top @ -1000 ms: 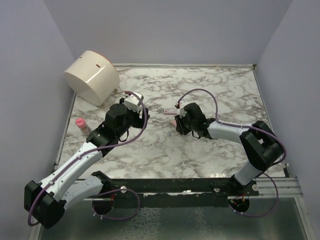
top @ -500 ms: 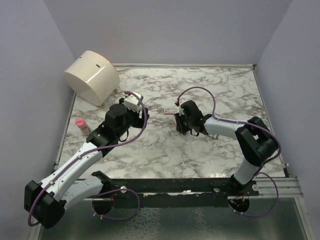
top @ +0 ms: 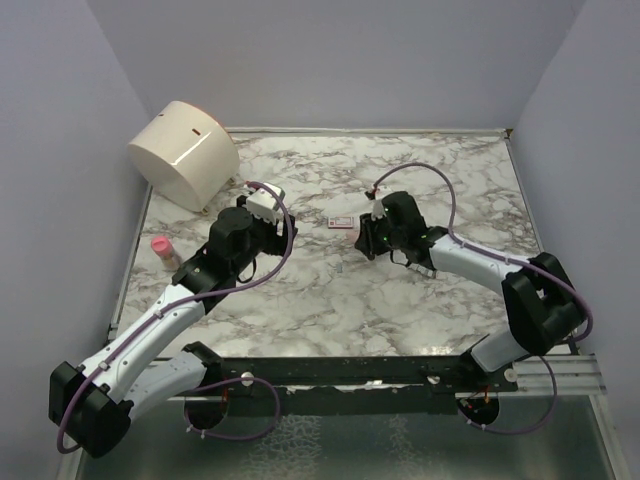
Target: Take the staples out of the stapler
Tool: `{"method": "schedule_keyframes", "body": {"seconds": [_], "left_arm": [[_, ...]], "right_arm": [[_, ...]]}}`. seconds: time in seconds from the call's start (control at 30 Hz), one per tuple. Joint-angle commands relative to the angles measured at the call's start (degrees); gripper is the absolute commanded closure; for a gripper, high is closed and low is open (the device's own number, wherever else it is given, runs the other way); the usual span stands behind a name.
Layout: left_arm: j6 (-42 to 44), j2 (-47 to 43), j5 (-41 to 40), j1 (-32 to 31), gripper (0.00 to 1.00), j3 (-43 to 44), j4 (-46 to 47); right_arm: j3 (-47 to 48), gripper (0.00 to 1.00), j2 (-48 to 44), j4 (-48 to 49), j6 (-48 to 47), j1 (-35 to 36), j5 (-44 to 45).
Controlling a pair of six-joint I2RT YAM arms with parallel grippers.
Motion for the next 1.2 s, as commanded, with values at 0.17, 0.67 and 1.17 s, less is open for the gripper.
{"method": "schedule_keyframes", "body": {"seconds": [0.17,0.67,1.17], "left_arm": [[-0.94,0.3,9.89,0.62,0.22,-0.8,3.08],[-4.12,5.75,25.92,0.58,0.16,-0.14,6.07],[-21.11,10.04,26.31,0.54,0.14,0.93,5.36]], "right_arm": [[-11.7,0.99,-0.53,21.23,8.49,-15.15,-40.18],[-6.77,0.99,3.78,28.34,12.29,-15.93,-58.82],[-10.36,0.99,11.89,61.52,40.35,-10.94,-65.22]]}}
